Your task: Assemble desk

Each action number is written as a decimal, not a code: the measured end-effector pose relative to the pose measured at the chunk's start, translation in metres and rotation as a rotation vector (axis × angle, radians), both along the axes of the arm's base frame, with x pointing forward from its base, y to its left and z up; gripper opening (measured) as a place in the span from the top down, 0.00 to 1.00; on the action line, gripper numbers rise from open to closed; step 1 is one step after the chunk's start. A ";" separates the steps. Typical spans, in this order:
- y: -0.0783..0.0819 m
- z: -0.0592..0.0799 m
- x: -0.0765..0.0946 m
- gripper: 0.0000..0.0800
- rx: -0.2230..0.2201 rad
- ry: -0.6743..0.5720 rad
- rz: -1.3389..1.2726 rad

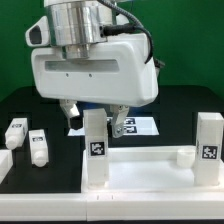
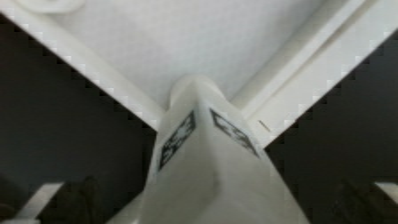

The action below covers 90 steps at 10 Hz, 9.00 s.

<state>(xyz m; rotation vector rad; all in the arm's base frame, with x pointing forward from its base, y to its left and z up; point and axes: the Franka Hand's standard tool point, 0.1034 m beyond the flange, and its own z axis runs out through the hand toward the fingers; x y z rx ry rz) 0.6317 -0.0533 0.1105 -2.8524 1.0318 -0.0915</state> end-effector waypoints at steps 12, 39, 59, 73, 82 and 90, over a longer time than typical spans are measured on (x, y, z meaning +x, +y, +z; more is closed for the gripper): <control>-0.005 0.005 0.004 0.64 0.023 -0.004 -0.273; 0.002 -0.001 0.004 0.64 0.042 0.073 -0.452; 0.010 -0.001 0.005 0.35 -0.033 -0.004 0.411; 0.009 -0.006 0.003 0.63 0.157 0.081 -1.202; 0.002 -0.006 0.004 0.19 -0.012 -0.013 -0.055; 0.003 -0.007 0.004 0.64 -0.052 0.010 -0.052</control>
Offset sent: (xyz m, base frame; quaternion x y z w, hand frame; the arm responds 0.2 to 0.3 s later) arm 0.0013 0.0290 0.0176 0.0301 -0.0124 -0.3689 0.9289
